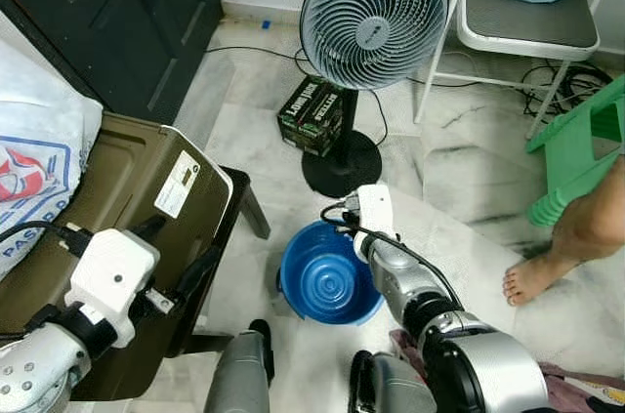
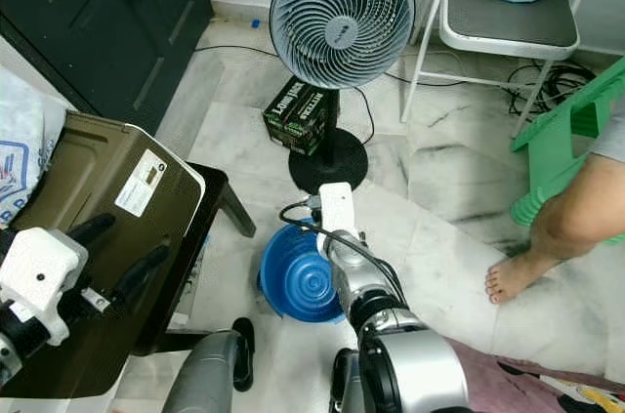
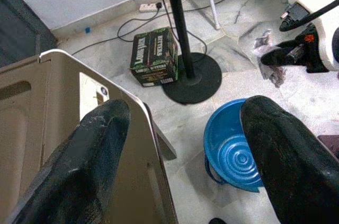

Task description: Clean up the room

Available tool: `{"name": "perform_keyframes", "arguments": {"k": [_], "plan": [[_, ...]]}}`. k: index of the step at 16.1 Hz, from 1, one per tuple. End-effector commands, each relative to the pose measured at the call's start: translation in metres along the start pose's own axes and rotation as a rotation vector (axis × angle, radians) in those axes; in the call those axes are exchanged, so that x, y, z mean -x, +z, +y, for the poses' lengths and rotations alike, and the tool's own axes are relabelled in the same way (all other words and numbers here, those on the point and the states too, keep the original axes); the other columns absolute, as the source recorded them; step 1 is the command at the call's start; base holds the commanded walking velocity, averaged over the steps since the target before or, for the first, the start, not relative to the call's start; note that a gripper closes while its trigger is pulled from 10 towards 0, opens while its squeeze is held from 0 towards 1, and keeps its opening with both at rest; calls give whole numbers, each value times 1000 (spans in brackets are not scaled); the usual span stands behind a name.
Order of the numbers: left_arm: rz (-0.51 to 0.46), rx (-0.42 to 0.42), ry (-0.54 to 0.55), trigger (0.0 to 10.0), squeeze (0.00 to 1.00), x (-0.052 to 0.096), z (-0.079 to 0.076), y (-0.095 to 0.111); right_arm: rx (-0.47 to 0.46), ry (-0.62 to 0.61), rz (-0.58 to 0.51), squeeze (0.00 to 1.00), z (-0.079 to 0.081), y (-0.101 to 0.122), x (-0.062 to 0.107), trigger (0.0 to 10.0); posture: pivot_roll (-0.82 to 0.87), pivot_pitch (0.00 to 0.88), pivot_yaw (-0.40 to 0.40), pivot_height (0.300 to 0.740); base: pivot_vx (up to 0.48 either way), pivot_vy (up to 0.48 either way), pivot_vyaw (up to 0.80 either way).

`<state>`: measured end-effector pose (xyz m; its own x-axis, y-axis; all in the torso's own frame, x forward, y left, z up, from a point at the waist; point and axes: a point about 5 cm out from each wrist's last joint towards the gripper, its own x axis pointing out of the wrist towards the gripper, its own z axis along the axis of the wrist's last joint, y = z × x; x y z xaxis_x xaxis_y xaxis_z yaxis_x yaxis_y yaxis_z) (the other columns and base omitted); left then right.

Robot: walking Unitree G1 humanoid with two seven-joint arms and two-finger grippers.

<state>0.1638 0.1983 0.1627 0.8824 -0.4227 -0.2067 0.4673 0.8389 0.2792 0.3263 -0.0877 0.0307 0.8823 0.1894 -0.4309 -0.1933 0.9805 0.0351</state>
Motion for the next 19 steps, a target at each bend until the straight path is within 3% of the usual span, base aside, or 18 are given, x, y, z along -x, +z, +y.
{"name": "perform_keyframes", "arguments": {"k": [1,10,12,14,15,17,18,19], "plan": [[20,8,-3,10000,0,1,-2,-3,2,21,8,1000,4,-2,0,10000,317,304,44,740,0,0,0],[-3,13,-18,10000,0,-10,-4,-4,-9,49,-58,1000,-6,10,-1,10000,290,278,39,740,0,0,0],[-14,13,-15,10000,0,-17,-4,-5,-48,111,-92,1000,-4,14,0,10000,273,260,29,740,0,0,0],[-49,36,5,10000,0,-27,-5,-4,-94,299,-169,1000,9,17,6,10000,235,233,13,740,0,0,0],[-67,46,10,10000,0,-34,-5,-3,-57,368,-200,1000,14,18,11,10000,203,213,3,740,0,0,0],[-131,70,25,10000,0,-55,-12,2,0,517,-290,1000,19,22,43,10000,124,154,-17,740,0,0,0],[-139,73,28,10000,0,-60,-13,2,2,528,-298,1000,18,23,47,10000,107,139,-19,740,0,0,0],[-174,91,16,10000,0,-69,-17,4,38,527,-335,333,10,24,65,10000,67,101,-23,740,0,0,0]]}}
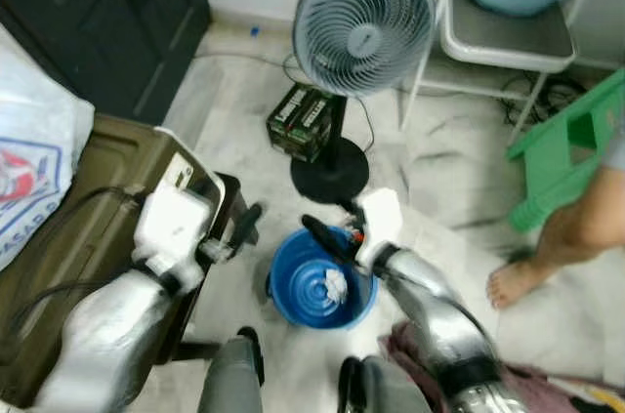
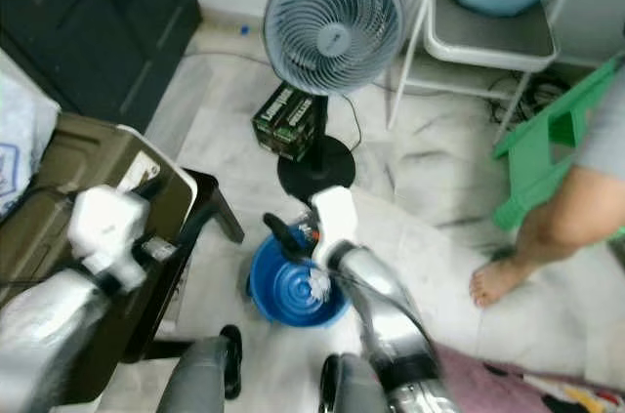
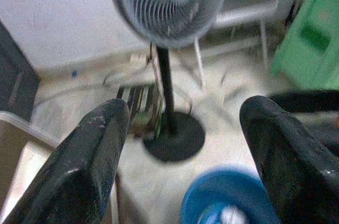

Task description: Clean up the room

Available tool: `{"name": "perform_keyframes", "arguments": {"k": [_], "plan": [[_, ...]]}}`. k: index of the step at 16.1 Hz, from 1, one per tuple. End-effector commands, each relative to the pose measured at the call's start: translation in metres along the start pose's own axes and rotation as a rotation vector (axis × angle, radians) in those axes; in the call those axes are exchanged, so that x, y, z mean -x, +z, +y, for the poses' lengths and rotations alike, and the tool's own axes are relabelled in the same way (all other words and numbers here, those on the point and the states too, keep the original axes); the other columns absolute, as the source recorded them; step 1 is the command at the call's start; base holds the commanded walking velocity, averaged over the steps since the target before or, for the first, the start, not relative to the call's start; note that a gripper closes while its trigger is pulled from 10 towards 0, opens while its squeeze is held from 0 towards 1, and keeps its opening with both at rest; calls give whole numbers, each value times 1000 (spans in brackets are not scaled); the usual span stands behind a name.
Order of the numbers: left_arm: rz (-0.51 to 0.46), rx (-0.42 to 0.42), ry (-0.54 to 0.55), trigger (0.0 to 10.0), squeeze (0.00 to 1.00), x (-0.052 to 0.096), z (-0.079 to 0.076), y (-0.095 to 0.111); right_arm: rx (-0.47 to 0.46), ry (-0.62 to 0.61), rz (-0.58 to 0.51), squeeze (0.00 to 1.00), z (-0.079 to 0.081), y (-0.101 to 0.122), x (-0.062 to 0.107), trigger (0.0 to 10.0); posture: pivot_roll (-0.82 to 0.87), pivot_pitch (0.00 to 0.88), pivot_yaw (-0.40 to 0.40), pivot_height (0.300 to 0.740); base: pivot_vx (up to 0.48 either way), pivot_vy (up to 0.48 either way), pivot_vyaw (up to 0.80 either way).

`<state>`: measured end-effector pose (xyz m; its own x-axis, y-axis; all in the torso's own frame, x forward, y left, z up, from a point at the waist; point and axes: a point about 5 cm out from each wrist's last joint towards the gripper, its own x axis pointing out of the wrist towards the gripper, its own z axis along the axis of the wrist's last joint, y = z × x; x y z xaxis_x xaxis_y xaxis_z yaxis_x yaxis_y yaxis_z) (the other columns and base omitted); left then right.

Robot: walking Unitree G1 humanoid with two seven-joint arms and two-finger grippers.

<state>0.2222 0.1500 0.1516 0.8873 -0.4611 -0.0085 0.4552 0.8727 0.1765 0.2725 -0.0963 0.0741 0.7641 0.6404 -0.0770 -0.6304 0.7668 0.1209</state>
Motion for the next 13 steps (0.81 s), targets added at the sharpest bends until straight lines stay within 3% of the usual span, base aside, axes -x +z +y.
{"name": "perform_keyframes", "arguments": {"k": [1,3,4,7,8,9,10,13], "plan": [[7,-5,0,10000,0,-2,-2,-5,27,25,-26,0,2,10,5,10000,43,76,-24,740,0,0,0],[-17,-11,17,10000,0,-14,-3,-8,5,-123,-43,0,-13,13,25,10000,4,25,-24,740,0,0,0],[-47,-19,27,10000,0,-26,-4,-7,36,-249,-7,0,-23,11,46,10000,-20,0,-33,740,0,0,0],[-88,-27,64,10000,0,-41,-1,-4,34,-376,27,0,-33,13,68,10000,-45,0,-38,740,0,0,0],[-101,14,119,10000,0,-46,4,-2,120,-442,55,0,-35,16,72,10000,-60,0,-35,740,0,0,0],[-107,30,160,10000,0,-45,7,-4,192,-455,35,0,-34,20,74,10000,-62,0,-35,740,0,0,0],[-101,35,180,10000,0,-42,8,-9,165,-465,10,0,-33,23,74,10000,-62,0,-37,740,0,0,0],[-73,47,244,10000,0,-28,9,-22,177,-688,-25,0,-50,34,86,10000,-68,0,-31,740,0,0,0]]}}
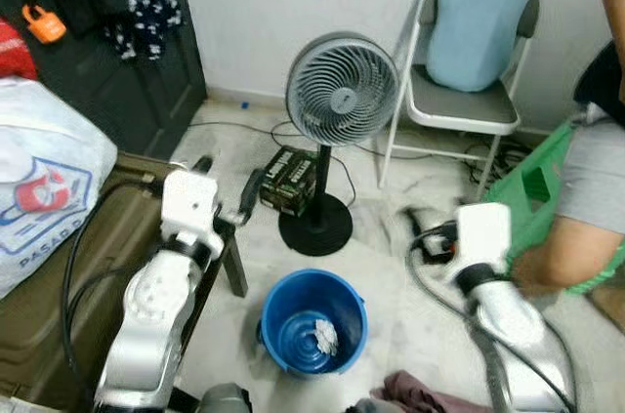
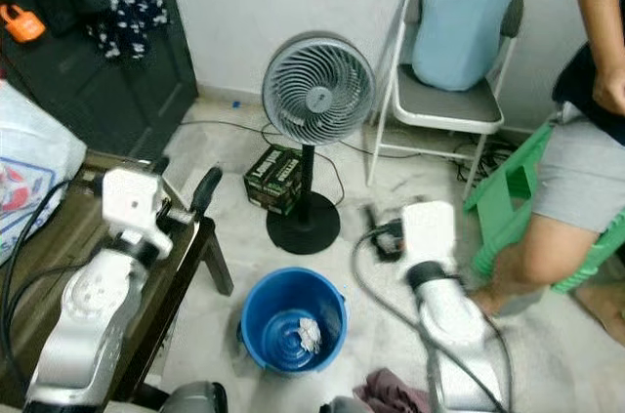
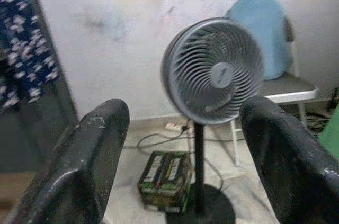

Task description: Clean up the room

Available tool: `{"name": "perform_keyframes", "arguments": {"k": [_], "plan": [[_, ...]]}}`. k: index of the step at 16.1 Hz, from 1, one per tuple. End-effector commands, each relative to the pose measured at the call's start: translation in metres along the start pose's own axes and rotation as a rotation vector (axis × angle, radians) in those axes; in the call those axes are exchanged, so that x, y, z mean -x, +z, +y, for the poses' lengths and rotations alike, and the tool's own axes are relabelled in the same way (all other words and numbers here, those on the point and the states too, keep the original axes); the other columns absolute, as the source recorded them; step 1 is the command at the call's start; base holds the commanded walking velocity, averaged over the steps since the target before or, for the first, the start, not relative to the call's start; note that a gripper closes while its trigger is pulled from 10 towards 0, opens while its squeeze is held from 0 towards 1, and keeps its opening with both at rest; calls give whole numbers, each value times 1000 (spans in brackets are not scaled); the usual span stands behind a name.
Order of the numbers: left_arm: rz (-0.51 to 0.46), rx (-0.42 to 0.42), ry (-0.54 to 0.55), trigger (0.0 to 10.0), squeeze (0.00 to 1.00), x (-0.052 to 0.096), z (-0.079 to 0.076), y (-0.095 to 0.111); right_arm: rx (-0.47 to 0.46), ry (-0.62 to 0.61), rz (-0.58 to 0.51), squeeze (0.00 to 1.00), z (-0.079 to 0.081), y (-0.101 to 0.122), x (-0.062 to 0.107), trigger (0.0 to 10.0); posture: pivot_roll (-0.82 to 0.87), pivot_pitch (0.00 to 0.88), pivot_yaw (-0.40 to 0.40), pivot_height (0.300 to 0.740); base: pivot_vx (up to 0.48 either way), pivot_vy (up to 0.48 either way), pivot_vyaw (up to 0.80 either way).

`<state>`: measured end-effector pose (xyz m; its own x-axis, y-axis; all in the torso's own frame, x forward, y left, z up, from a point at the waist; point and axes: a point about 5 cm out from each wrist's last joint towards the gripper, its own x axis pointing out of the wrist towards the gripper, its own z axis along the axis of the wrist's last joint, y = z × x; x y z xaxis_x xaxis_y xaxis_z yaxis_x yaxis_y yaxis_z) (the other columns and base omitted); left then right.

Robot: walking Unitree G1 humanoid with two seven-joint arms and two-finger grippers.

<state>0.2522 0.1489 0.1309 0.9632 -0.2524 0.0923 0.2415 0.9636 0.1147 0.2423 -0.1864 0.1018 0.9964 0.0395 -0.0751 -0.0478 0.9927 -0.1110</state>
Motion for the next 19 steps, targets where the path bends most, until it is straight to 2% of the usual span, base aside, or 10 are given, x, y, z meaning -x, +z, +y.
{"name": "perform_keyframes", "arguments": {"k": [1,3,5,8,9,12,16,18,19], "plan": [[5,-4,42,10000,0,5,2,-4,-12,-73,-15,0,-9,7,1,10000,-73,0,-29,740,0,0,0],[17,-6,56,10000,0,5,0,-7,-54,-51,-46,0,-3,13,-1,10000,-59,0,-37,740,0,0,200],[-16,10,58,10000,0,-1,-3,0,-25,-33,-94,0,5,24,-7,10000,-42,0,-52,740,0,0,800],[-32,21,91,10000,0,-4,1,1,-51,11,-98,0,17,25,-12,10000,-29,0,-71,740,0,0,800],[-26,2,114,10000,0,0,2,0,-55,19,-94,0,20,24,-13,10000,-29,0,-73,740,0,0,800],[3,-20,156,10000,0,4,-1,-3,-52,32,-115,0,23,30,-16,10000,-36,0,-72,740,0,0,800],[-46,-41,157,10000,0,-8,3,7,-24,59,-153,0,25,39,-17,10000,-34,0,-80,740,0,0,800],[-46,-47,169,10000,0,-9,6,8,-15,69,-168,0,27,42,-17,10000,-36,0,-78,740,0,0,800],[-6,-47,201,10000,0,0,10,1,-7,74,-178,0,26,44,-15,10000,-45,0,-68,740,0,0,800]]}}
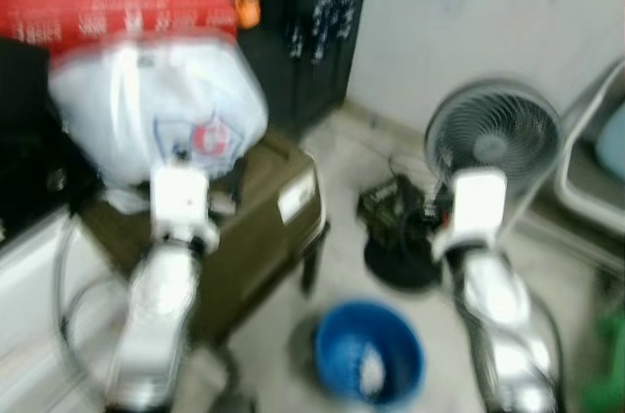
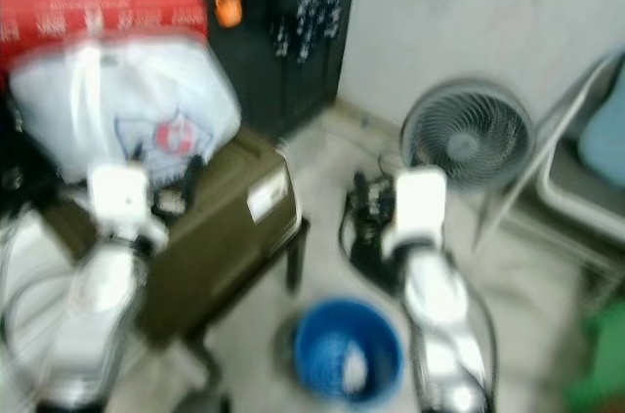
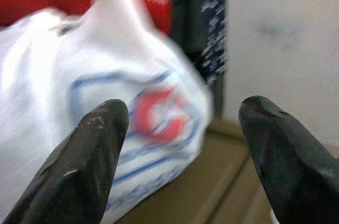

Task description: Clean up the room

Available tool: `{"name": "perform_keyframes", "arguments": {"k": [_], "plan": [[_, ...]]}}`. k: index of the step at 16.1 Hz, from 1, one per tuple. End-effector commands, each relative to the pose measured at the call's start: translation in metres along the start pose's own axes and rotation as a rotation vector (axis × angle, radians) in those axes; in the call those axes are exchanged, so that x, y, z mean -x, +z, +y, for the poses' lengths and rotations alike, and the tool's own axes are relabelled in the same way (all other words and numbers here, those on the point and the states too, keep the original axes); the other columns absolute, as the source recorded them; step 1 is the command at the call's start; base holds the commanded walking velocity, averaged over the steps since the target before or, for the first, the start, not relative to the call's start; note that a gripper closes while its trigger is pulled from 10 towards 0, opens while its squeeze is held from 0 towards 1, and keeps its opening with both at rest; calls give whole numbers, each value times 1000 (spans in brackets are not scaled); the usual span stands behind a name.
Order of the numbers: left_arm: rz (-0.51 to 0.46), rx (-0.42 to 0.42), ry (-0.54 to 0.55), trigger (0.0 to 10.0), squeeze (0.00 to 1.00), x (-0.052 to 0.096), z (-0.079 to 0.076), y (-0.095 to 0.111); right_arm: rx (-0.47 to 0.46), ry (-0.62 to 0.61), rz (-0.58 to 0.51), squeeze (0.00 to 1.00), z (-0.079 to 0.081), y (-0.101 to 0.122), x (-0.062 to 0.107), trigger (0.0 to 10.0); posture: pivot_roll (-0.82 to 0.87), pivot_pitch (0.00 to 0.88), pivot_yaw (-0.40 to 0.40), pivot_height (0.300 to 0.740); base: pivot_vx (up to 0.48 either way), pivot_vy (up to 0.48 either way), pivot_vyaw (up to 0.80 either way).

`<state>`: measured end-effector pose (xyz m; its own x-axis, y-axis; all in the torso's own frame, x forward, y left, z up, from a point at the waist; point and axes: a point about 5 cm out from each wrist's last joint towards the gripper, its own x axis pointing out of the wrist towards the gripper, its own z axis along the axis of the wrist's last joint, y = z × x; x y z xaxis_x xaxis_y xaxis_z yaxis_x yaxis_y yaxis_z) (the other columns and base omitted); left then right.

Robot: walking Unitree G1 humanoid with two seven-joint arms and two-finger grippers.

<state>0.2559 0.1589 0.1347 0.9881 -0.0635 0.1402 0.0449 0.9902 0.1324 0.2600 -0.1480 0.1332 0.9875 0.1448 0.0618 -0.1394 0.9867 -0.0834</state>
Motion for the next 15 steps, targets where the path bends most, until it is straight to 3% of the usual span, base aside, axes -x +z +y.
{"name": "perform_keyframes", "arguments": {"k": [1,4,9,11,15], "plan": [[51,-10,26,10000,0,9,1,-7,24,-18,-27,0,-9,7,5,10000,-47,0,-67,740,0,0,800],[77,-42,43,10000,0,23,3,-11,40,-16,-4,0,-12,3,17,10000,-52,0,-66,740,0,0,800],[120,-89,103,10000,0,51,25,-15,70,-18,59,0,-20,-8,45,10000,-41,0,-65,740,0,0,800],[126,-89,93,10000,0,53,23,-16,47,-27,56,0,-20,-8,45,10000,-40,0,-64,740,0,0,800],[110,-90,84,10000,0,46,20,-11,-22,19,55,0,-6,-6,42,10000,-37,0,-67,740,0,0,659]]}}
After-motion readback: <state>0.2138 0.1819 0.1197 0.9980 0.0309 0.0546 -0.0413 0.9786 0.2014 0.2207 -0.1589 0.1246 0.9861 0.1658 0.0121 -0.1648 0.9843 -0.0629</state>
